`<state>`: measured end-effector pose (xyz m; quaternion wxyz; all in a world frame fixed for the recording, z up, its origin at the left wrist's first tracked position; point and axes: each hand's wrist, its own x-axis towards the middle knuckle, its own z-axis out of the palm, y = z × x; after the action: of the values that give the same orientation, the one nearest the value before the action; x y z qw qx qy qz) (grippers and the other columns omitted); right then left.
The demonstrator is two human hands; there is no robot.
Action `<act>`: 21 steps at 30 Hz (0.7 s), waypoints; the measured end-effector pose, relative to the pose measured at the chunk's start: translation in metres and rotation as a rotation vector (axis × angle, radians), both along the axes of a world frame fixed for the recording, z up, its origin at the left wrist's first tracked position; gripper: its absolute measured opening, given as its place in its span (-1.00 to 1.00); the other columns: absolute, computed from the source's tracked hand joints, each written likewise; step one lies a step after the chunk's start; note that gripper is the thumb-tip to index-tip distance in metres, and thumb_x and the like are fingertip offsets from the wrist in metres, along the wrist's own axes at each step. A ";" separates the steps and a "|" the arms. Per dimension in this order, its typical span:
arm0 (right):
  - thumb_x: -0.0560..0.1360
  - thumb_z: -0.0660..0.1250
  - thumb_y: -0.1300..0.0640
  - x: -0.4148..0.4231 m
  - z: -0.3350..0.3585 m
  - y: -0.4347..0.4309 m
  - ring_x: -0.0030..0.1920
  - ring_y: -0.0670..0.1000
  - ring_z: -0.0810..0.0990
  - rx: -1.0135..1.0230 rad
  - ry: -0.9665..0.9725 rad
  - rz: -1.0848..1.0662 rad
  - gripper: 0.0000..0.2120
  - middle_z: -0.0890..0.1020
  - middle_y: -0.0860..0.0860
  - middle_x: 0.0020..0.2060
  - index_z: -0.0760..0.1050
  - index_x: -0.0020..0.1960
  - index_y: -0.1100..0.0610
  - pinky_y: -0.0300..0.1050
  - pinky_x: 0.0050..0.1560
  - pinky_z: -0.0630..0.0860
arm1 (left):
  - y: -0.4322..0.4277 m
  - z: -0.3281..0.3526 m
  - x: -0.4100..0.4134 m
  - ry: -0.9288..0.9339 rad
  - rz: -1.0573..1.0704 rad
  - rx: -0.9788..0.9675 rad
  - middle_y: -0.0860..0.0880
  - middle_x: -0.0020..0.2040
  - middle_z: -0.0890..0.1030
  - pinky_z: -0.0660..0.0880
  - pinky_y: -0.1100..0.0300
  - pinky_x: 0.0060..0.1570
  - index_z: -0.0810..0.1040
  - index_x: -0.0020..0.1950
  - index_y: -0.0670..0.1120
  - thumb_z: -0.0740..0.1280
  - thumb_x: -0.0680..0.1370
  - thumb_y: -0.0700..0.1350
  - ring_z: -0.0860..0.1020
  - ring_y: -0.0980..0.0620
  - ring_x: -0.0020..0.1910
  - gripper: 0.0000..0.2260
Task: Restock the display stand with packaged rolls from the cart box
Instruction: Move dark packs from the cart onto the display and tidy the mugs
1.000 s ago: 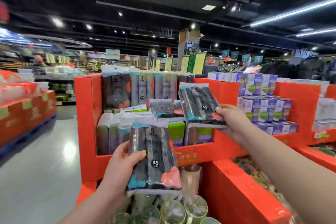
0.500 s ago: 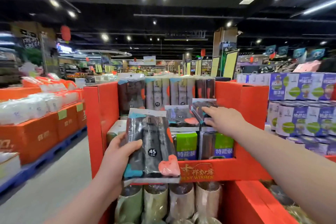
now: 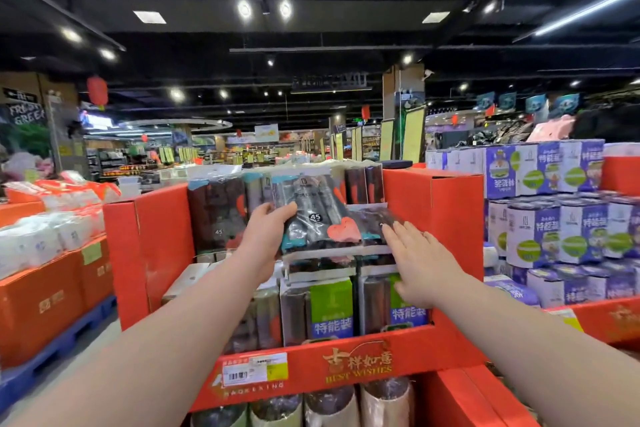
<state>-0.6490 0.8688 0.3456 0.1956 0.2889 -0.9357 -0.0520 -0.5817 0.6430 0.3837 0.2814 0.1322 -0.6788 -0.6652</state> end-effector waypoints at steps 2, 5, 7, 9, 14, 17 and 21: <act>0.48 0.29 -0.01 -0.003 0.003 0.001 0.54 0.13 -0.05 0.025 -0.009 0.007 -0.12 -0.03 0.11 0.55 -0.22 0.56 0.15 0.03 0.51 0.02 | 0.002 0.006 -0.018 -0.171 0.078 -0.247 -0.16 0.43 0.38 0.37 -0.01 0.26 0.18 0.53 -0.13 0.31 0.54 0.08 0.42 -0.17 0.33 -0.36; 0.46 0.31 -0.01 -0.005 0.007 -0.002 0.53 0.15 -0.02 0.052 -0.024 0.008 -0.09 0.01 0.13 0.53 -0.22 0.55 0.16 0.05 0.51 0.07 | 0.005 0.003 -0.025 -0.369 0.133 -0.466 -0.19 0.46 0.34 0.33 0.06 0.29 0.21 0.51 -0.22 0.18 0.59 0.16 0.37 -0.16 0.38 -0.38; 0.45 0.31 -0.01 -0.008 0.005 -0.001 0.53 0.16 -0.02 0.058 0.002 0.017 -0.08 0.02 0.13 0.53 -0.22 0.55 0.17 0.06 0.50 0.09 | 0.006 -0.005 -0.024 -0.344 -0.016 -0.495 -0.11 0.50 0.29 0.27 0.05 0.35 0.20 0.53 -0.14 0.21 0.56 0.22 0.32 -0.11 0.43 -0.34; 0.44 0.32 -0.02 -0.011 0.000 0.000 0.53 0.16 -0.01 0.053 0.036 0.028 -0.08 0.04 0.13 0.52 -0.20 0.55 0.17 0.07 0.50 0.09 | 0.006 -0.011 -0.021 -0.315 -0.124 -0.574 -0.01 0.53 0.22 0.22 0.07 0.39 0.13 0.56 -0.02 0.34 0.50 0.20 0.25 -0.04 0.48 -0.27; 0.44 0.32 -0.05 -0.011 -0.007 -0.002 0.52 0.18 -0.01 0.046 0.098 0.006 -0.08 0.04 0.16 0.51 -0.20 0.54 0.19 0.09 0.48 0.10 | -0.004 -0.017 -0.025 -0.393 -0.105 -0.820 0.04 0.48 0.34 0.30 0.12 0.39 0.25 0.51 0.04 0.49 0.37 0.16 0.35 0.01 0.41 -0.22; 0.44 0.32 -0.05 -0.010 -0.009 -0.003 0.50 0.20 0.03 0.049 0.123 0.006 -0.08 0.08 0.16 0.49 -0.19 0.54 0.19 0.09 0.46 0.13 | -0.002 -0.012 -0.029 -0.433 -0.110 -0.856 0.03 0.49 0.31 0.29 0.14 0.37 0.25 0.51 0.06 0.48 0.40 0.15 0.34 -0.02 0.42 -0.25; 0.43 0.33 -0.04 -0.010 -0.009 -0.001 0.49 0.21 0.04 0.062 0.133 0.008 -0.08 0.09 0.16 0.47 -0.18 0.54 0.18 0.10 0.44 0.15 | 0.000 -0.011 -0.031 -0.614 0.028 -1.042 -0.12 0.46 0.21 0.33 -0.03 0.37 0.14 0.53 0.21 0.38 0.36 0.35 0.34 -0.19 0.39 -0.19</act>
<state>-0.6591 0.8676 0.3368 0.2485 0.2947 -0.9174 -0.0995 -0.6132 0.6426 0.3728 0.1088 0.1719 -0.9637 -0.1730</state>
